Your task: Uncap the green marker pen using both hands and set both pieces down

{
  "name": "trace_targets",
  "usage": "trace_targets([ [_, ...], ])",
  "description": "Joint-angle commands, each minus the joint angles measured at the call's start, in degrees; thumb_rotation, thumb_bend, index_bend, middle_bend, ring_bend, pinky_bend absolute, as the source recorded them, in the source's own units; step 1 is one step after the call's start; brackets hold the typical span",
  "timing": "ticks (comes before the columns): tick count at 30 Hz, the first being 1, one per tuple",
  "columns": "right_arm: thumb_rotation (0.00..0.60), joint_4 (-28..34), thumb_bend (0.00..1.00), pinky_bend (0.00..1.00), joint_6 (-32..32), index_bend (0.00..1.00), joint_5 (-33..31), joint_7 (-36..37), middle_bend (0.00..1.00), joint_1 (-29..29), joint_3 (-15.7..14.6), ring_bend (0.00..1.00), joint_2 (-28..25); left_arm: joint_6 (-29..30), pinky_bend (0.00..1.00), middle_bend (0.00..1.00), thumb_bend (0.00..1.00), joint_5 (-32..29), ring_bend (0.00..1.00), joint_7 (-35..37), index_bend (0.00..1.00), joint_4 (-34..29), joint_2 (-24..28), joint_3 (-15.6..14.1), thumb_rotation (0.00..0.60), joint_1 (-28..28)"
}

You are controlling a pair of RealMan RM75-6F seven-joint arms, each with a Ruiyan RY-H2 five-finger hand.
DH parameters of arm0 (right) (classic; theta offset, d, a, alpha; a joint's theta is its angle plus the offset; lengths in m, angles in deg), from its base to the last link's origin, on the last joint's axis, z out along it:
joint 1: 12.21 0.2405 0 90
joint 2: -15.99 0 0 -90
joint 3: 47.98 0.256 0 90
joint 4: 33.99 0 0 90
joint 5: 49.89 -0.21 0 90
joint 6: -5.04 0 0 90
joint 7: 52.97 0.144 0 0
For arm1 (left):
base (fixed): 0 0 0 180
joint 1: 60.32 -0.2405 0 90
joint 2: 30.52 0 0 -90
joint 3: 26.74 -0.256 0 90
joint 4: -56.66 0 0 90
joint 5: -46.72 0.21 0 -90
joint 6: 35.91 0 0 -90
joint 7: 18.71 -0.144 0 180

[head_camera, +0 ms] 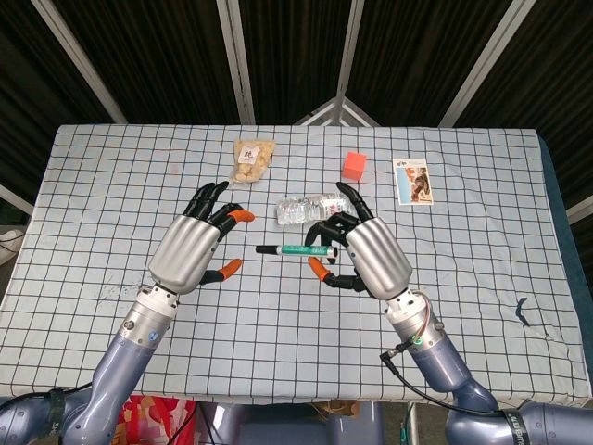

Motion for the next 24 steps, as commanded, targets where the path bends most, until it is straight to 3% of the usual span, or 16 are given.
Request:
trace_targets([
  [1,0.6,0.4,0.69,0.04,0.1,0.87,-0.3,-0.5,0.74,0.7,0.4,0.47,0.7,0.4,0.0,0.29,0.33,0.6,0.0,0.1,0.32,0.4,-1.0,0.2,0.6,0.6],
  [24,0.6,-0.2,0.69,0.05,1.1,0.91,-5.0,-5.7,0.74,2.8,0.4,0.47,2.9,1.7,0.0,0.35,0.33,-2.4,0.0,-3.8,0.37,1.4,-4.3,-0.6,0.6,3.0],
])
